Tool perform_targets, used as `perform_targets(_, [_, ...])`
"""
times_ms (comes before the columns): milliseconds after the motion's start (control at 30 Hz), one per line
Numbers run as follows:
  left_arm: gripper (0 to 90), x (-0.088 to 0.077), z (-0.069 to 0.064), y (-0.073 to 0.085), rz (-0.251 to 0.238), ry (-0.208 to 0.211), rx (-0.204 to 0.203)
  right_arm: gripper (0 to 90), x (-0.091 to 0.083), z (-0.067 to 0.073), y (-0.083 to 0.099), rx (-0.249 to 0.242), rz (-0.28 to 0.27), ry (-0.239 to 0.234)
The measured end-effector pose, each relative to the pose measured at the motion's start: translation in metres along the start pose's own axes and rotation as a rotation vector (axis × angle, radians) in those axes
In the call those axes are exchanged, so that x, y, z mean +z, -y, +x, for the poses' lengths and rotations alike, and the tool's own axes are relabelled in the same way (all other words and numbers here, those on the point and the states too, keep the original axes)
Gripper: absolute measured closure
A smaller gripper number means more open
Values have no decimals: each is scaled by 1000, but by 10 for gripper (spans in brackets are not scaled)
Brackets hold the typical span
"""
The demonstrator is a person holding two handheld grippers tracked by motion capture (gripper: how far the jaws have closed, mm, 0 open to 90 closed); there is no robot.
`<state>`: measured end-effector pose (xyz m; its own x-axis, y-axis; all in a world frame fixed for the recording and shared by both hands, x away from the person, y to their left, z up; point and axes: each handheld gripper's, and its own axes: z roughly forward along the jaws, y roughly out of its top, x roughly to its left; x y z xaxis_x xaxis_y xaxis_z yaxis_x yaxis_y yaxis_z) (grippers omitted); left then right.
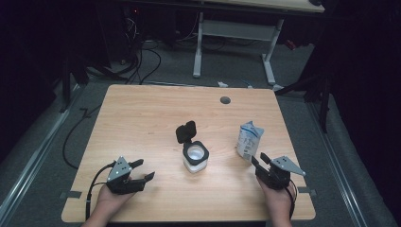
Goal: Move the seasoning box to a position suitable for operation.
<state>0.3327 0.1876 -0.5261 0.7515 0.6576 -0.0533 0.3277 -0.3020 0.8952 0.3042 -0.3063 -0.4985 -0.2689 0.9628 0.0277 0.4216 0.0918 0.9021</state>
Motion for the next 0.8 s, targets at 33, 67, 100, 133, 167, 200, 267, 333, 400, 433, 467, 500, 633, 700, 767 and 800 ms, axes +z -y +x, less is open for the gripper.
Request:
perform_targets(33, [319,0,0,0,0,0,0,570,-1,1,1,-5,0,2])
perform_targets(67, [320,0,0,0,0,0,0,570,-3,2,2,-4,1,3])
perform_targets(100, [322,0,0,0,-1,1,-1,570,-4,3,3,-7,0,0])
perform_targets(133, [323,0,0,0,-1,2,-1,570,-5,4,4,-9,-4,0])
perform_targets(167, [324,0,0,0,-1,2,0,570,-7,6,5,-9,-1,-3])
perform_targets(200, [325,0,0,0,-2,2,1,570,-8,7,5,-15,1,-5])
perform_targets(267, [327,0,0,0,-2,3,0,570,-9,10,7,-25,1,-6])
perform_targets(333, [328,0,0,0,-2,4,0,570,-11,12,8,-30,3,-13])
perform_targets(400, [330,0,0,0,-3,4,1,570,-12,15,9,-33,6,-20])
perform_targets(433, [331,0,-1,0,-3,4,1,570,-12,16,10,-34,6,-25])
perform_targets(467, [332,0,-1,0,-3,4,1,570,-12,19,10,-37,8,-29])
perform_targets(500, [333,0,-1,0,-3,4,1,569,-12,20,11,-41,12,-34])
perform_targets(633, [341,0,-1,0,-3,7,1,570,-9,29,11,-59,21,-53])
perform_targets(700, [346,0,-1,0,-3,8,1,578,-8,34,11,-65,22,-65])
perform_targets(767, [348,0,0,0,-3,10,1,582,-6,40,9,-79,25,-74])
perform_targets(800, [350,0,0,0,-3,10,0,584,-4,44,8,-85,26,-79])
